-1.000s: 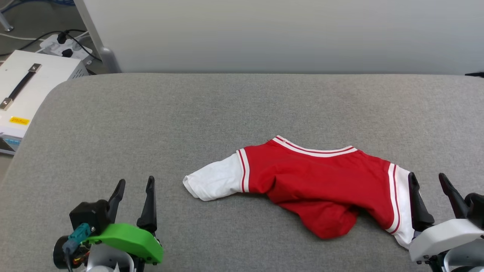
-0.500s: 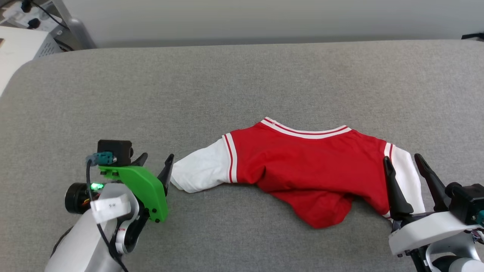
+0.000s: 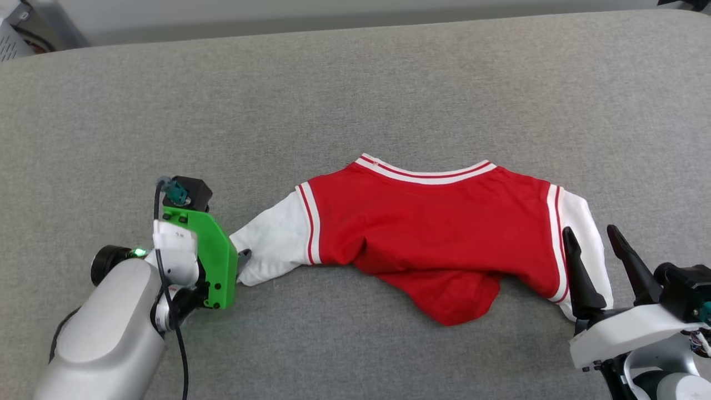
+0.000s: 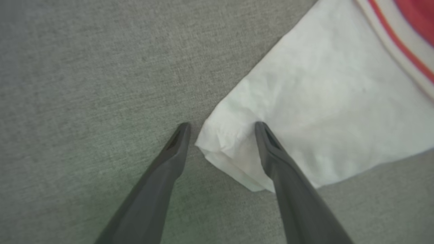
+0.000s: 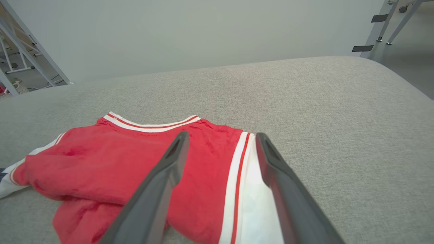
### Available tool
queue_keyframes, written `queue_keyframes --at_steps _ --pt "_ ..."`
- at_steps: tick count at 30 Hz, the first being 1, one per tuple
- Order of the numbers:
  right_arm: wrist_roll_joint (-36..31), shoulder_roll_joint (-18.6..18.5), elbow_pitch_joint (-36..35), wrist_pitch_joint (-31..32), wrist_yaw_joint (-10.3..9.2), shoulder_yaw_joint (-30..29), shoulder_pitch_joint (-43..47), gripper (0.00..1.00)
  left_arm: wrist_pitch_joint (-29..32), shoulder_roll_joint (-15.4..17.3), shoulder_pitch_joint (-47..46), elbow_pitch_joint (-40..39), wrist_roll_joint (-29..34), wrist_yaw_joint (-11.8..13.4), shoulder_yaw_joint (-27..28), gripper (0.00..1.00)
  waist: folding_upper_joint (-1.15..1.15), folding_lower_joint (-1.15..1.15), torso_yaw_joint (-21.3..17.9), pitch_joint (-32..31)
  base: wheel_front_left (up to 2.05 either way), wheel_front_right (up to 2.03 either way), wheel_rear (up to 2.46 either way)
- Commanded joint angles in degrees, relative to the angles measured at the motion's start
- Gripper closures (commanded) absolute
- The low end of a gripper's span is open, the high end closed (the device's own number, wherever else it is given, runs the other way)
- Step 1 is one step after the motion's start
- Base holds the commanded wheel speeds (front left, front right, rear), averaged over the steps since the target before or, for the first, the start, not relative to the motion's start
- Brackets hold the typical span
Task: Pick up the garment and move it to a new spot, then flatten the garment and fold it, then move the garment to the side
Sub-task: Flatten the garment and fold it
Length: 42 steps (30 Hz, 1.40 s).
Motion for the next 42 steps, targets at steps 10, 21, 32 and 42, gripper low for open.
queue_keyframes --at_steps 10,21,32,42 --pt "2.42 -0.20 3.44 2.01 -0.04 -5.04 -1.75 0.00 -4.22 -3.26 4.43 1.61 -0.10 2.34 -1.41 1.00 0.00 0.00 -0.01 -1.61 0.00 0.00 0.00" --pt "11.74 -11.49 20.84 19.88 -0.04 -7.59 -11.22 0.00 -13.88 -0.77 9.94 -13.35 0.93 7.07 2.66 1.00 0.00 0.00 4.01 -3.66 0.00 0.00 0.00" --pt "17.71 -19.33 31.82 35.61 -0.04 4.48 -18.47 0.00 -13.34 -0.08 11.07 -22.68 2.17 9.00 1.91 1.00 0.00 0.00 7.03 -2.58 0.00 0.00 0.00" --pt "21.39 -18.90 39.88 44.07 -0.04 9.13 -19.47 1.00 -14.61 -0.02 11.78 -23.92 1.87 9.05 2.03 1.00 0.00 0.00 7.64 -2.80 0.00 0.00 0.00"
